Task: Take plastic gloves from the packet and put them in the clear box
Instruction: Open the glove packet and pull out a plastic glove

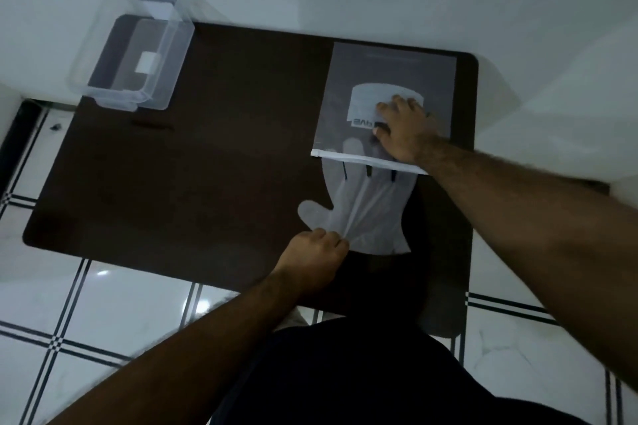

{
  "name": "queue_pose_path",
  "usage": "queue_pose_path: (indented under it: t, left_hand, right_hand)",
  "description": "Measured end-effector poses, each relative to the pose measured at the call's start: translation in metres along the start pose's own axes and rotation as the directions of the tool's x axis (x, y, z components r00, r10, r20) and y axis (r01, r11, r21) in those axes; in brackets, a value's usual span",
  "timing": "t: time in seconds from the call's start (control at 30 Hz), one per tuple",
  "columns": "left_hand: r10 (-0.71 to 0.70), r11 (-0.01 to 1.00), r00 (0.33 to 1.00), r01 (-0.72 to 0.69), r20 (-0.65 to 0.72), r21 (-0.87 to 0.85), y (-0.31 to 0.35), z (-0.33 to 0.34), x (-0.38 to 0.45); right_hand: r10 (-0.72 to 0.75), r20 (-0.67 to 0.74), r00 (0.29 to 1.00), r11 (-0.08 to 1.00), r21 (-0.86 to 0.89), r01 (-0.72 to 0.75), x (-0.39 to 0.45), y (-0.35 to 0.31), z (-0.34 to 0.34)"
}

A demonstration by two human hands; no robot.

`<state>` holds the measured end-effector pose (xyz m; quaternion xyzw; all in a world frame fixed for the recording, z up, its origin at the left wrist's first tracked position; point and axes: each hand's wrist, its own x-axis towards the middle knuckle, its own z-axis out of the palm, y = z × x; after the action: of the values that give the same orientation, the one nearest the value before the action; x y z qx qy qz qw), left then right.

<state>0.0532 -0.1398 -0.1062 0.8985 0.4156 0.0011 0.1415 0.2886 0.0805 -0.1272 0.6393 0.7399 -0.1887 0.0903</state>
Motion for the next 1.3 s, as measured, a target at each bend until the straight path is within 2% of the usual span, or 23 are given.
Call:
queue_pose_path:
  t: [0.1, 0.23, 0.47, 0.6, 0.67, 0.83, 1.03, 1.2, 1.3]
  left_hand:
    - [-0.006, 1.0, 1.0, 0.006, -0.029, 0.008, 0.001, 0.007, -0.022]
    - [-0.012, 1.0, 0.998, 0.012, -0.059, 0.002, -0.005, 0.017, -0.046]
    - [-0.013, 1.0, 0.999, 0.013, -0.05, 0.004, -0.009, 0.021, -0.072]
    - [-0.015, 1.0, 0.997, 0.015, -0.078, 0.0, -0.012, 0.028, -0.081]
    - [0.003, 1.0, 0.996, -0.002, -0.091, 0.002, -0.013, 0.03, -0.085]
    - [-0.027, 1.0, 0.993, 0.026, -0.118, -0.014, -0.018, 0.04, -0.099]
    - [-0.052, 0.997, 0.983, 0.061, -0.178, 0.047, -0.023, 0.047, -0.118]
    - [-0.236, 0.972, 0.951, 0.232, -0.199, -0.043, -0.025, 0.045, -0.133]
    - [-0.31, 0.951, 0.926, 0.299, -0.216, -0.081, -0.026, 0.043, -0.137]
  right_hand:
    - [-0.068, -0.082, 0.994, 0.997, 0.022, 0.07, -0.027, -0.022, 0.017]
    - [-0.241, -0.231, 0.943, 0.97, -0.029, 0.241, -0.081, -0.049, 0.04]
    - [-0.358, -0.175, 0.917, 0.923, 0.082, 0.376, -0.183, -0.081, 0.088]
    - [-0.451, -0.216, 0.866, 0.872, 0.102, 0.479, -0.216, -0.094, 0.109]
    - [-0.464, -0.213, 0.86, 0.864, 0.104, 0.492, -0.222, -0.098, 0.113]
    - [-0.449, -0.094, 0.889, 0.884, 0.096, 0.457, -0.215, -0.101, 0.117]
    - [-0.45, -0.097, 0.888, 0.885, 0.085, 0.458, -0.211, -0.105, 0.121]
    - [-0.515, -0.202, 0.833, 0.838, 0.086, 0.539, -0.216, -0.117, 0.121]
    - [-0.553, -0.161, 0.817, 0.819, 0.074, 0.569, -0.218, -0.132, 0.122]
